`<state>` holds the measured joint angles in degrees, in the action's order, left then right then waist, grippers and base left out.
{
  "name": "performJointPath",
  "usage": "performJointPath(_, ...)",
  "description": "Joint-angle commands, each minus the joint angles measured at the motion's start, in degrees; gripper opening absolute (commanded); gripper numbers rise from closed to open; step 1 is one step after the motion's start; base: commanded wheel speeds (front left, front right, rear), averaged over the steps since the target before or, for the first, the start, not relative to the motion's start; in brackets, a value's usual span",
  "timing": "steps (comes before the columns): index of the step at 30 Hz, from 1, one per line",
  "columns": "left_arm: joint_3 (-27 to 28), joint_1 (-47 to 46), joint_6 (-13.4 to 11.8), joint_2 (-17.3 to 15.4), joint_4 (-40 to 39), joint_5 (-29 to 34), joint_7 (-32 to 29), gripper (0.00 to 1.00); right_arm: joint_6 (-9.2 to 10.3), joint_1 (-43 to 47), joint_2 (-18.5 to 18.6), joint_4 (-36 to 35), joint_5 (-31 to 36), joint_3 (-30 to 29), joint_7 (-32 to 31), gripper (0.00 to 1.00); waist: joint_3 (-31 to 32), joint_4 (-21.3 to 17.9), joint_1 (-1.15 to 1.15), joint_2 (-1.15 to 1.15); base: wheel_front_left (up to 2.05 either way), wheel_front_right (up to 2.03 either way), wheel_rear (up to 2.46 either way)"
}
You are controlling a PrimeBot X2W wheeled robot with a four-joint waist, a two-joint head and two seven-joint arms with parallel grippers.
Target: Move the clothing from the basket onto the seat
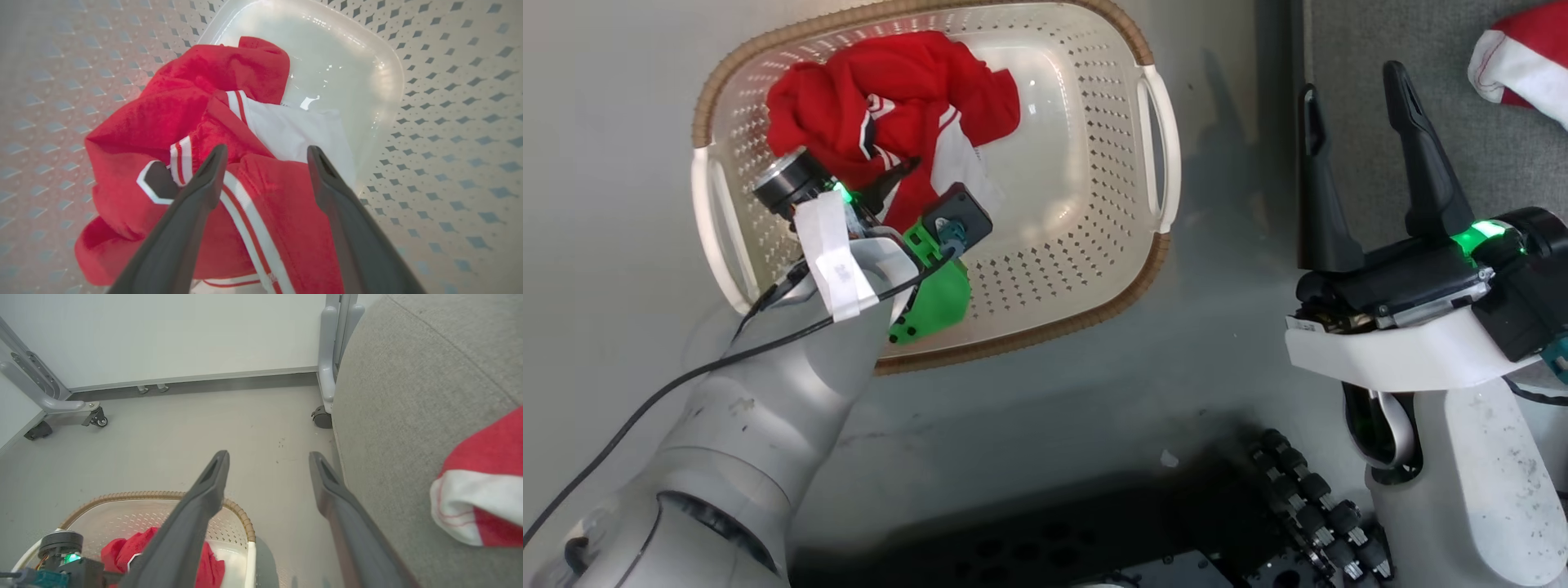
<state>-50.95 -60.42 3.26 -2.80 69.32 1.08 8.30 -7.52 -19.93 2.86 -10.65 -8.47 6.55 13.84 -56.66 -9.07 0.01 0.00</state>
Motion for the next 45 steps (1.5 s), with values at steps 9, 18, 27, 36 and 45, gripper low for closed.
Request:
performJointPath(9, -0.64, -3.50, 1.07, -3.35, 3.59, -0.67, -3.87, 1.00, 0.06, -2.55, 0.06, 2.56, -3.07, 2.56, 1.30, 1.00, -4.47, -4.80, -0.01, 0.00, 0.00, 0.00, 0.00)
performJointPath(18, -1.48, -3.95, 0.72, -5.22, 4.46, -1.23, -11.46, 1.00, 0.06, -3.57, 0.06, 2.50, -4.18, 3.26, 1.41, 1.00, -5.50, -6.21, -0.01, 0.00, 0.00, 0.00, 0.00)
performJointPath(27, -2.50, -4.39, -0.93, -6.09, 4.80, -1.11, -19.36, 0.00, 0.06, -3.62, 0.06, 1.82, -3.96, 3.19, 1.42, 1.00, -5.94, -6.90, -0.01, 0.00, 0.00, 0.00, 0.00)
performJointPath(36, -2.06, -3.41, -0.51, -4.28, 4.03, -3.38, -15.50, 0.00, 0.06, -3.48, 0.06, 1.56, -2.96, 2.77, 1.43, 1.00, -3.73, -5.63, -0.01, 0.00, 0.00, 0.00, 0.00)
performJointPath(45, 3.88, -0.86, 1.12, -1.85, 1.68, -11.33, -3.99, 0.00, 0.06, -1.67, 0.07, 2.04, -1.51, 1.84, 1.43, 1.00, 2.55, -2.84, -0.01, 0.00, 0.00, 0.00, 0.00)
